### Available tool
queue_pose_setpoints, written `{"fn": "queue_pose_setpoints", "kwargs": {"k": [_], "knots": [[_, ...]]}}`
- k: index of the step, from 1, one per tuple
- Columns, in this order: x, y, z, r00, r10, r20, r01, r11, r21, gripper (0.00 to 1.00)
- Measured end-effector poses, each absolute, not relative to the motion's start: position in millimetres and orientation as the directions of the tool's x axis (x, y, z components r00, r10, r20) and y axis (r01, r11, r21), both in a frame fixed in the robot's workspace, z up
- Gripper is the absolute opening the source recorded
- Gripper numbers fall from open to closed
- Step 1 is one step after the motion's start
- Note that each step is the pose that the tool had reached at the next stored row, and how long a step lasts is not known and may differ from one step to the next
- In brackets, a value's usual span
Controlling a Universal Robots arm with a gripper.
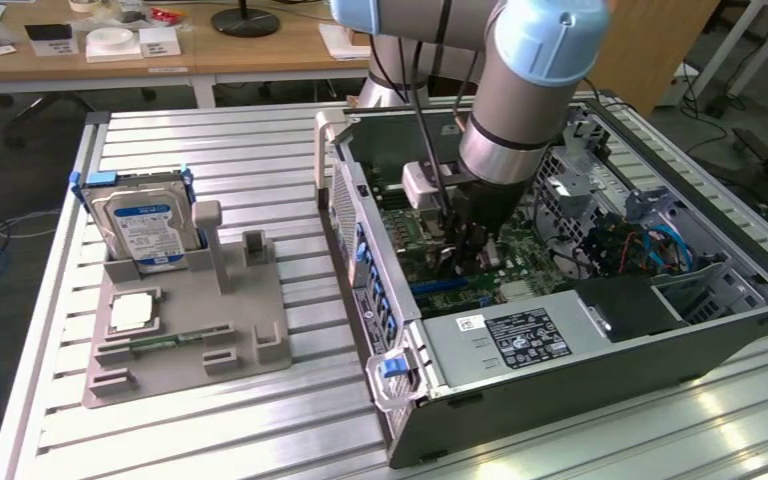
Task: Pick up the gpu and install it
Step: 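Insert the gpu into the slot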
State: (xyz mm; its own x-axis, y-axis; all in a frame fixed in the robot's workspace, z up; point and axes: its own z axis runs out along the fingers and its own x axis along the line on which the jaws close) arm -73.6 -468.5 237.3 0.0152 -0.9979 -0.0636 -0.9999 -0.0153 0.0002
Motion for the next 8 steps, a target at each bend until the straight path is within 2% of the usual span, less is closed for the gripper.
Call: {"fn": "queue_pose_setpoints", "kwargs": {"k": [8], "knots": [[-76.2,-468.5,235.0,0.015,-0.998,-0.064,-1.000,-0.015,0.000,0.28]]}}
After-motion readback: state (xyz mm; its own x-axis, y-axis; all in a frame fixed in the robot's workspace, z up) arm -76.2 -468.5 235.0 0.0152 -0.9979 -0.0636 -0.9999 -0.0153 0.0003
